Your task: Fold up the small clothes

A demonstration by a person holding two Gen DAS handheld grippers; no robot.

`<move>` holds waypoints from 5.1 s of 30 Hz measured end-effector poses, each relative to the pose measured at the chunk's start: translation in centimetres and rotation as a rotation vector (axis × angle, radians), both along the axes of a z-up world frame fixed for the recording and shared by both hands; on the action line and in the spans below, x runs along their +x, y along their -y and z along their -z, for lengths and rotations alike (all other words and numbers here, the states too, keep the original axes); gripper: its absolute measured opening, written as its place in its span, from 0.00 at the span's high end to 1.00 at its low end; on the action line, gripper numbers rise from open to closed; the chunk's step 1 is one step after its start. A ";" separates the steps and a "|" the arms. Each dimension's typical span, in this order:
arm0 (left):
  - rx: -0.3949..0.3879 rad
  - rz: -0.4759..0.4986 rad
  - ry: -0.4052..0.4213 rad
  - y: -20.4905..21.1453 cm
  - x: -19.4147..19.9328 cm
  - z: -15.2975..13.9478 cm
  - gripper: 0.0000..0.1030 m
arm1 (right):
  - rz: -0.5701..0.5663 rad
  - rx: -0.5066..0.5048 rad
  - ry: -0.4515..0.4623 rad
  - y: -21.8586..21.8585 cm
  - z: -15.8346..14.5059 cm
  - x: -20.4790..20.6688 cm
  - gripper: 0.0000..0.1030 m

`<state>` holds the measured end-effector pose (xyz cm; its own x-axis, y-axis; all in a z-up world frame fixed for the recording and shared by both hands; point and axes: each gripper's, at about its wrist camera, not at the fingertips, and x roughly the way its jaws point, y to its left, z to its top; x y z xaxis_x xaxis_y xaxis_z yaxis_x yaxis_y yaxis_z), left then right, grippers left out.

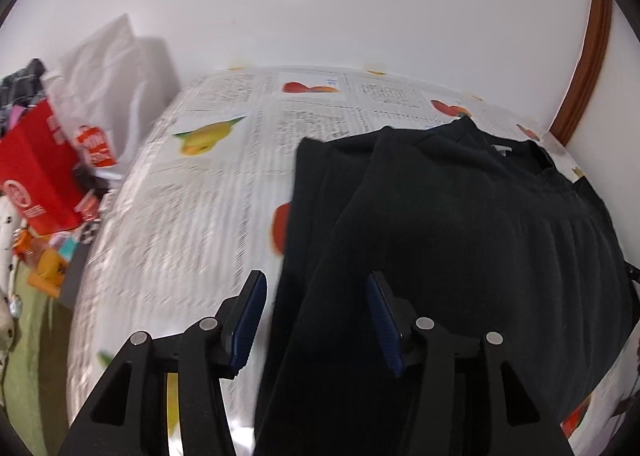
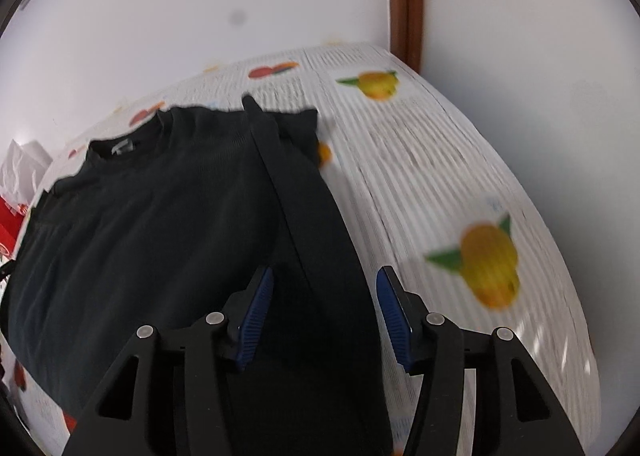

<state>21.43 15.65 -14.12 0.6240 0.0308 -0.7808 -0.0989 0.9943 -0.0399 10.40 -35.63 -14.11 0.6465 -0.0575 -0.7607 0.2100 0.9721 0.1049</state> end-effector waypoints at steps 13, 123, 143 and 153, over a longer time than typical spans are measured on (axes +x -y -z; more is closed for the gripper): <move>-0.133 -0.012 0.003 -3.1 -5.7 1.3 0.52 | -0.002 0.052 0.018 -0.7 0.8 -3.6 0.48; -0.137 0.313 0.066 10.7 -8.8 -2.8 0.46 | -0.029 0.253 0.344 -9.8 -3.3 -6.3 0.87; -0.078 0.451 -0.001 23.1 -5.4 0.8 0.62 | -0.083 0.095 0.244 -8.9 0.1 -3.2 0.78; -0.103 0.338 0.043 17.0 -5.6 -0.2 0.77 | -0.166 0.084 0.223 -13.3 -0.1 -0.7 0.82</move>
<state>15.85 -1.36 -13.94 0.6176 -0.2610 -0.7420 0.2392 0.9610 -0.1389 9.66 -22.31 -14.04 0.7934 0.1207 -0.5966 0.0112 0.9771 0.2125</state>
